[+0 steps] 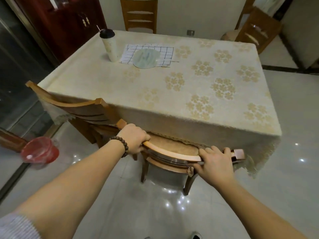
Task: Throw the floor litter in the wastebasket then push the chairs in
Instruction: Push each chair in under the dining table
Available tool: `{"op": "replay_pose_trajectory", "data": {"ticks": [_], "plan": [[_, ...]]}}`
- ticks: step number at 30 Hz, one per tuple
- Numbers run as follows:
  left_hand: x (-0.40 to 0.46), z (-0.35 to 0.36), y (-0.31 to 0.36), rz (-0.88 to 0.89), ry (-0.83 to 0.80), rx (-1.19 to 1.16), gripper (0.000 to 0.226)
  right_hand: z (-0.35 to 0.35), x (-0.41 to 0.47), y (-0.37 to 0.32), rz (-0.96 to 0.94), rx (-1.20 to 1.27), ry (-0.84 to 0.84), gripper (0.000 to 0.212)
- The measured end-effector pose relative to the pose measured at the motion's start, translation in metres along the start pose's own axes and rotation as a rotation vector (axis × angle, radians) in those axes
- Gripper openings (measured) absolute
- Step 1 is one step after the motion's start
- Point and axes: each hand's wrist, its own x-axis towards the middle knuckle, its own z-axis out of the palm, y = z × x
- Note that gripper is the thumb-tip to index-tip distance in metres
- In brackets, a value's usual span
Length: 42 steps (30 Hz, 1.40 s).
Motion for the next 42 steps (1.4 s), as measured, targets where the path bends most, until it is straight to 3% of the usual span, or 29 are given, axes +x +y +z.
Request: {"op": "replay_pose_trajectory", "data": {"ticks": [8,21,26,42], "plan": [[0.043,0.003,-0.009,0.109,-0.02,0.047,0.016,0.018,0.001,-0.003,0.151,0.02,-0.008,0.029],[0.098,0.0,0.005,0.049,0.061,-0.041,0.02,0.027,0.054,0.077,0.007,-0.075,-0.056,0.031],[0.106,0.002,0.003,0.024,0.051,-0.041,0.02,0.032,0.072,0.084,-0.009,-0.037,-0.11,0.028],[0.131,0.009,-0.043,-0.025,0.041,0.005,0.024,0.047,0.114,0.067,-0.019,0.01,-0.035,0.03]]}}
